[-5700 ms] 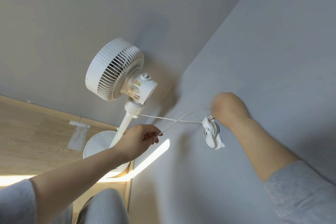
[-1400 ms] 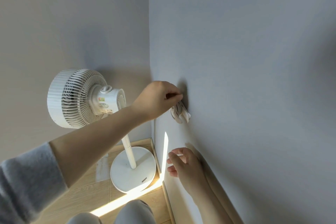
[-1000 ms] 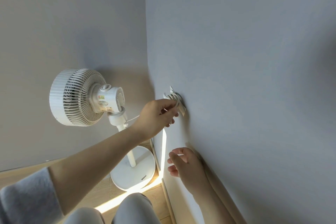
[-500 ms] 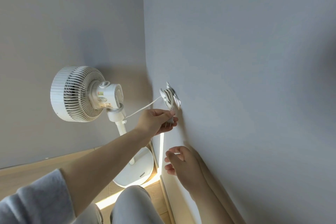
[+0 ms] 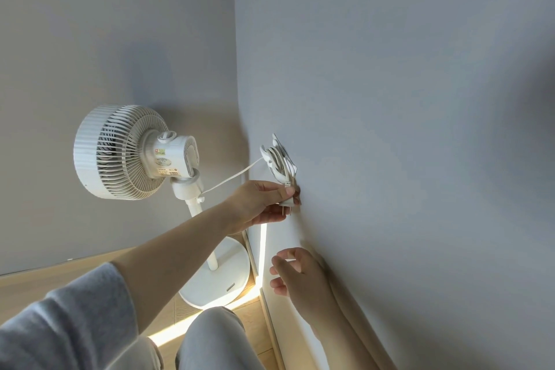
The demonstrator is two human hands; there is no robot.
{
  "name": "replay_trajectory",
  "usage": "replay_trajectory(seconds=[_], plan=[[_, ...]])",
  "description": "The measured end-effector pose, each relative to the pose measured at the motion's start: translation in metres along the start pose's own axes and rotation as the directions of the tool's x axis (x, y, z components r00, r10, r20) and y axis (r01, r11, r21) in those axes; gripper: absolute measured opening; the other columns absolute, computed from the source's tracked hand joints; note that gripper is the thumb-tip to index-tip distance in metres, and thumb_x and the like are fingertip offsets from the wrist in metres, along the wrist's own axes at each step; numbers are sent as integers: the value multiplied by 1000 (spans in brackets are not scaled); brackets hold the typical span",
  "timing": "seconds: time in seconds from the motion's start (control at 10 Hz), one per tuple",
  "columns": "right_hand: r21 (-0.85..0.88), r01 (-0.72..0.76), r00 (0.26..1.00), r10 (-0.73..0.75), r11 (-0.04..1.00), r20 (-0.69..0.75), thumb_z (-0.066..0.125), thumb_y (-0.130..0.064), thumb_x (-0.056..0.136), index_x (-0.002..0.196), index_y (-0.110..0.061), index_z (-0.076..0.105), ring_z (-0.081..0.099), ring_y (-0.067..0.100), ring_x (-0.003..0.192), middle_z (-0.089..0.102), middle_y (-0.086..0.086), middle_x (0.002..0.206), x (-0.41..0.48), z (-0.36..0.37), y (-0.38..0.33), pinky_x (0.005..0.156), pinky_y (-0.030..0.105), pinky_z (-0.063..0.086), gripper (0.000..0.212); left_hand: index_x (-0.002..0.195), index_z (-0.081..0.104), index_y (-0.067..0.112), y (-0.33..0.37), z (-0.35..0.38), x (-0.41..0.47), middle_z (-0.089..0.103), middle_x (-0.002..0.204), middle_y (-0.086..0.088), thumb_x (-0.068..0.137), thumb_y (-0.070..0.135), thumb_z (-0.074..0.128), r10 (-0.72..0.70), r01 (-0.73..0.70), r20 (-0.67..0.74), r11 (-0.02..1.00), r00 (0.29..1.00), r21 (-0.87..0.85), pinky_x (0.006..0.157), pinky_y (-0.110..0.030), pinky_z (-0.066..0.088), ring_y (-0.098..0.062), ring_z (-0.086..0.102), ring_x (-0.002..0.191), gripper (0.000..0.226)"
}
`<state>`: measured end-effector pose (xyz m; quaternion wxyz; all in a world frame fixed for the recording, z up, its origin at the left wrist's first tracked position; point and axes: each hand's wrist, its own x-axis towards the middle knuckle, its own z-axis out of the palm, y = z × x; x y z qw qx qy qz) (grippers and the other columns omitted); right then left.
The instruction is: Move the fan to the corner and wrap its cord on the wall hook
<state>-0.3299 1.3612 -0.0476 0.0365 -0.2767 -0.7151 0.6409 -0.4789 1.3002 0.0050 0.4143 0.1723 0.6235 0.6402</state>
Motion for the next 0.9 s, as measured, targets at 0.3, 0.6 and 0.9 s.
replay_trajectory(seconds=[0.3, 0.6, 0.9], plan=[[-1, -12, 1000, 12, 1000, 6, 58, -23, 90, 94, -25, 54, 64, 11, 70, 66, -4, 77, 3, 0, 2, 68, 22, 56, 6, 95, 72, 3, -14, -6, 15, 72, 91, -10, 83, 30, 68, 79, -39, -177, 976, 981, 216, 68, -19, 59, -14, 66, 73, 30], [9, -20, 1000, 20, 1000, 17, 57, -21, 91, 93, -25, 54, 64, 10, 69, 66, -4, 78, 2, 0, 0, 67, 20, 55, 5, 94, 71, 14, -20, -22, 26, 76, 82, 4, 76, 35, 75, 358, -147, -330, 840, 874, 522, 87, -29, 53, -9, 69, 83, 28], [34, -20, 999, 18, 999, 51, 57, -20, 91, 105, -13, 58, 66, 14, 75, 68, 12, 99, -9, -4, -13, 71, 22, 57, 15, 96, 68, 18, -28, -17, -4, 71, 87, 7, 77, 40, 73, 431, -141, -454, 828, 780, 543, 71, -16, 49, -6, 66, 84, 29]])
